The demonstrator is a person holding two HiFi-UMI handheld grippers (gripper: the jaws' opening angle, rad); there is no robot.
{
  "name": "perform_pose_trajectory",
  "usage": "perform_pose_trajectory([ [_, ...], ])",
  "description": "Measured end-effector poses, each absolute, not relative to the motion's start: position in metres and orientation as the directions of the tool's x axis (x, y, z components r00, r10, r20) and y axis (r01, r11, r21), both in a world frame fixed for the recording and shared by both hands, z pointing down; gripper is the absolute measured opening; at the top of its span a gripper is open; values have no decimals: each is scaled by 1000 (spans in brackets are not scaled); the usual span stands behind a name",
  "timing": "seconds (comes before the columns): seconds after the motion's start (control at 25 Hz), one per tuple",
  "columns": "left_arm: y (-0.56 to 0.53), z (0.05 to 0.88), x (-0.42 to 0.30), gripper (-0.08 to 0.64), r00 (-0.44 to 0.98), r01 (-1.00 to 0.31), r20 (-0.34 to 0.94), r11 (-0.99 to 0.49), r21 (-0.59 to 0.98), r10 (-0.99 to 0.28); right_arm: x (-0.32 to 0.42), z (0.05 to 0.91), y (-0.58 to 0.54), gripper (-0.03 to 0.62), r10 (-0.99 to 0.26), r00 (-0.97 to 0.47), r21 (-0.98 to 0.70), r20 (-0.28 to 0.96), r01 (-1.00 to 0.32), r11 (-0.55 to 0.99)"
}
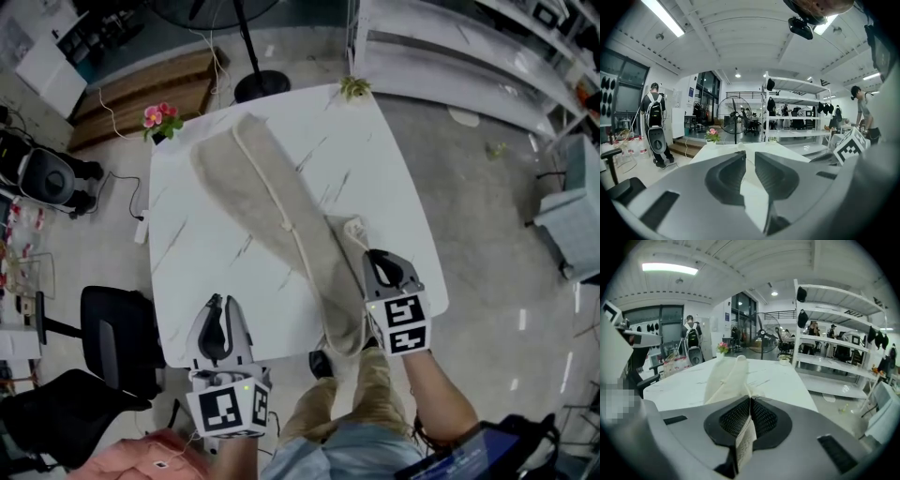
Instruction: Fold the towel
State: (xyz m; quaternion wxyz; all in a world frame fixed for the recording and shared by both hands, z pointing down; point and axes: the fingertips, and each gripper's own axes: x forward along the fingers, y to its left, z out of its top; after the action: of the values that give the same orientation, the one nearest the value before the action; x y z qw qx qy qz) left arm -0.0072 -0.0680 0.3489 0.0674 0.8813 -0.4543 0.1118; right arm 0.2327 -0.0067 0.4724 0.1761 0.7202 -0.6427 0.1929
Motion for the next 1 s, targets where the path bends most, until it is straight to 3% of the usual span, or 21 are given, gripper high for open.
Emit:
perform_pose_trajectory([
  [0.24,-61,343,28,62,602,-783,252,-622,1,-758,312,475,51,23,-840,208,-87,502,-953,-289],
  [0.4,-52,347,52,63,631,-755,266,-656,-8,-729,325,502,88,28,-808,215,-126,548,-934,-334],
  [0.76,-36,355,76,63,655,-726,287,-687,-17,-699,314,534,103,40,-763,216,-40,609,-953,-301],
  [1.0,-35,349,68,63,648,-733,277,-679,-23,-709,305,528,100,117,-772,192,-32,605,-964,-264],
])
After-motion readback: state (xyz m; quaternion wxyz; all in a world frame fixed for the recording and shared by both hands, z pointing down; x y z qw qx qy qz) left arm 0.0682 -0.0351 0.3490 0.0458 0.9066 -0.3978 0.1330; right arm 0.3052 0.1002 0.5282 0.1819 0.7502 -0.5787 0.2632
